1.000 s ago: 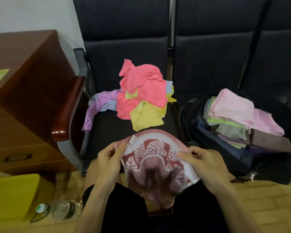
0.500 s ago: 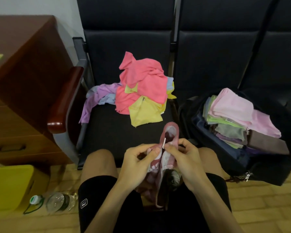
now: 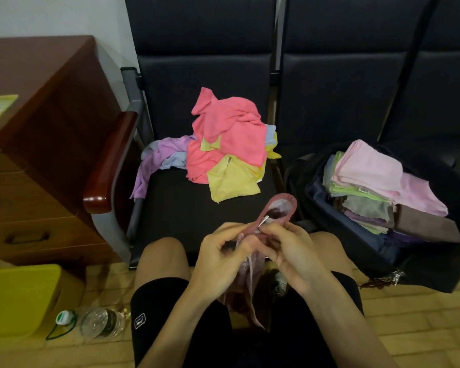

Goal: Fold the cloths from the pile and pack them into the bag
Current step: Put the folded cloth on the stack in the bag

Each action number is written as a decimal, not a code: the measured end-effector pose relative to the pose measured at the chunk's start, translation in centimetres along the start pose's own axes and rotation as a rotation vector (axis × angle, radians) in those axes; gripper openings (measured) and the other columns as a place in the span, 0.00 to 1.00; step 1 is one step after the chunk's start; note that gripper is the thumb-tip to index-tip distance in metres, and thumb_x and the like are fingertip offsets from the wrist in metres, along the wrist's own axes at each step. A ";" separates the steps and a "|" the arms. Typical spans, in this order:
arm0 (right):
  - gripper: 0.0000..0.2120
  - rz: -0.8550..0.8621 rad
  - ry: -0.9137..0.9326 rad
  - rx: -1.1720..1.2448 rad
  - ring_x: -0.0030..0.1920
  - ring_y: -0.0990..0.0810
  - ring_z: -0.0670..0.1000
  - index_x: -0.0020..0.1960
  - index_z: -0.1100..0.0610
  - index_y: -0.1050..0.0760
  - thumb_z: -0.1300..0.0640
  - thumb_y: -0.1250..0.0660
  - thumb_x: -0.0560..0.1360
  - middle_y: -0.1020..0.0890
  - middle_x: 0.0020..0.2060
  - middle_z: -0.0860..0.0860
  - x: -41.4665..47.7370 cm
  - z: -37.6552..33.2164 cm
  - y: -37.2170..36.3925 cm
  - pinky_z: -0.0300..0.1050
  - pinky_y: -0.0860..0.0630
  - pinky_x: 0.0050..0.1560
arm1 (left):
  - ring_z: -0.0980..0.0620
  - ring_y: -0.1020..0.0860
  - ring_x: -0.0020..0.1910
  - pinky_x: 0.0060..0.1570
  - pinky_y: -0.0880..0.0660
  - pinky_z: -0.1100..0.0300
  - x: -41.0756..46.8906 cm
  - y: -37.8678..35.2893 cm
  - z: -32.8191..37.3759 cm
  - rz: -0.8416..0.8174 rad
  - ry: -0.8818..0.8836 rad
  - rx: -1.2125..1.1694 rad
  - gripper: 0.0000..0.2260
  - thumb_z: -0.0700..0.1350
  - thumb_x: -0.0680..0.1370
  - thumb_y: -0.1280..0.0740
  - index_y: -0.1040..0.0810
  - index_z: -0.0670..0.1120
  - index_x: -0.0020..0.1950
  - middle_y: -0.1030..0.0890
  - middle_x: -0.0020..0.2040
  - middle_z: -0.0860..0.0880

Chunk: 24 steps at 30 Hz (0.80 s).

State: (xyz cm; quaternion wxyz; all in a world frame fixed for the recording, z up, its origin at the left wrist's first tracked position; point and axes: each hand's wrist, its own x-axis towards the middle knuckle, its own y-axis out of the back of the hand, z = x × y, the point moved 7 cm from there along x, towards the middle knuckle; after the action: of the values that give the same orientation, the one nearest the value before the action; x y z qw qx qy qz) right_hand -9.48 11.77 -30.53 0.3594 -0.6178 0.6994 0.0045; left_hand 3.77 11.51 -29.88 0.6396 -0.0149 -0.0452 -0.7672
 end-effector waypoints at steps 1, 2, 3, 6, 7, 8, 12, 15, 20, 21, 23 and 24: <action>0.04 -0.007 -0.017 0.032 0.37 0.15 0.52 0.48 0.69 0.21 0.69 0.35 0.77 0.16 0.41 0.62 0.0 -0.1 -0.1 0.40 0.19 0.35 | 0.51 0.18 0.54 0.54 0.22 0.60 0.0 -0.1 0.3 -0.014 -0.019 0.003 0.15 0.50 0.73 0.27 0.15 0.48 0.58 0.18 0.54 0.51; 0.04 -0.013 -0.038 0.052 0.36 0.16 0.51 0.49 0.68 0.21 0.69 0.34 0.76 0.16 0.40 0.61 0.2 -0.1 0.0 0.40 0.19 0.35 | 0.51 0.18 0.55 0.54 0.22 0.60 0.0 -0.2 0.4 -0.020 -0.036 0.013 0.15 0.47 0.72 0.25 0.16 0.48 0.58 0.18 0.54 0.51; 0.03 -0.018 -0.062 0.064 0.36 0.17 0.51 0.48 0.67 0.21 0.68 0.33 0.76 0.17 0.39 0.60 0.2 -0.2 0.0 0.41 0.19 0.36 | 0.51 0.19 0.55 0.55 0.22 0.59 0.1 -0.3 0.6 -0.024 -0.048 0.035 0.15 0.44 0.72 0.24 0.16 0.49 0.59 0.18 0.54 0.51; 0.01 -0.033 -0.115 0.016 0.39 0.21 0.50 0.44 0.61 0.20 0.65 0.31 0.73 0.19 0.40 0.57 0.4 -0.6 0.2 0.44 0.24 0.45 | 0.54 0.19 0.53 0.53 0.23 0.62 0.8 -0.4 1.1 -0.038 -0.093 0.141 0.13 0.37 0.77 0.29 0.15 0.52 0.56 0.18 0.52 0.55; 0.01 -0.034 -0.113 -0.030 0.39 0.22 0.50 0.43 0.60 0.20 0.63 0.29 0.72 0.19 0.40 0.56 0.4 -0.8 0.2 0.46 0.27 0.47 | 0.55 0.18 0.52 0.52 0.24 0.64 1.0 -0.5 1.3 -0.052 -0.099 0.164 0.13 0.36 0.78 0.31 0.16 0.52 0.55 0.18 0.51 0.55; 0.03 -0.036 -0.096 -0.071 0.38 0.23 0.50 0.42 0.58 0.19 0.60 0.27 0.69 0.19 0.39 0.55 0.3 -1.1 0.3 0.47 0.29 0.47 | 0.55 0.18 0.52 0.52 0.24 0.64 1.4 -0.5 1.5 -0.063 -0.090 0.165 0.13 0.35 0.80 0.33 0.16 0.51 0.56 0.17 0.51 0.55; 0.12 -0.054 0.004 -0.164 0.36 0.23 0.47 0.40 0.55 0.18 0.49 0.23 0.61 0.19 0.37 0.52 -0.3 -2.0 0.7 0.44 0.32 0.42 | 0.53 0.17 0.48 0.48 0.22 0.59 3.6 0.4 2.4 -0.062 -0.032 0.074 0.10 0.39 0.83 0.39 0.18 0.45 0.55 0.16 0.48 0.46; 0.17 0.097 0.120 -0.167 0.41 0.22 0.50 0.43 0.56 0.24 0.51 0.22 0.61 0.20 0.42 0.55 0.0 -2.7 2.9 0.45 0.30 0.42 | 0.54 0.18 0.46 0.49 0.22 0.57 4.9 1.0 4.3 -0.099 -0.044 0.071 0.10 0.39 0.84 0.40 0.19 0.46 0.51 0.16 0.47 0.46; 0.49 0.066 0.306 -0.188 0.62 0.22 0.56 0.72 0.55 0.34 0.43 0.19 0.57 0.21 0.61 0.54 0.7 -7.8 2.2 0.53 0.26 0.62 | 0.52 0.17 0.51 0.54 0.21 0.57 7.0 2.2 11.0 -0.187 -0.141 0.128 0.10 0.45 0.83 0.41 0.20 0.48 0.53 0.15 0.49 0.48; 0.50 -0.070 0.299 -0.166 0.63 0.22 0.57 0.71 0.53 0.30 0.40 0.17 0.54 0.20 0.62 0.55 0.9 -8.6 1.0 0.53 0.25 0.62 | 0.51 0.17 0.51 0.54 0.21 0.57 7.2 2.4 12.5 -0.211 -0.162 0.126 0.10 0.45 0.83 0.41 0.20 0.49 0.53 0.15 0.49 0.49; 0.36 -0.330 0.293 -0.188 0.60 0.19 0.57 0.62 0.53 0.20 0.42 0.17 0.57 0.18 0.60 0.56 0.0 -10.5 -1.7 0.54 0.23 0.60 | 0.51 0.18 0.50 0.53 0.20 0.57 7.2 3.0 15.7 -0.248 -0.201 0.113 0.10 0.45 0.83 0.42 0.20 0.48 0.53 0.16 0.47 0.49; 0.27 -0.405 0.323 -0.254 0.58 0.18 0.57 0.58 0.54 0.18 0.46 0.19 0.62 0.17 0.58 0.57 -1.0 -12.0 -3.1 0.54 0.22 0.60 | 0.50 0.18 0.50 0.53 0.20 0.55 7.3 3.5 17.4 -0.258 -0.219 0.108 0.11 0.46 0.82 0.42 0.20 0.47 0.53 0.16 0.47 0.46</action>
State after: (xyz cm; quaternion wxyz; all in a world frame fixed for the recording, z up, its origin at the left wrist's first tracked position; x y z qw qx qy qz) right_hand -12.75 6.48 -19.71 0.1565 -0.7775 0.6040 -0.0783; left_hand 5.25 5.30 -11.82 0.5271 -0.0583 -0.1575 -0.8331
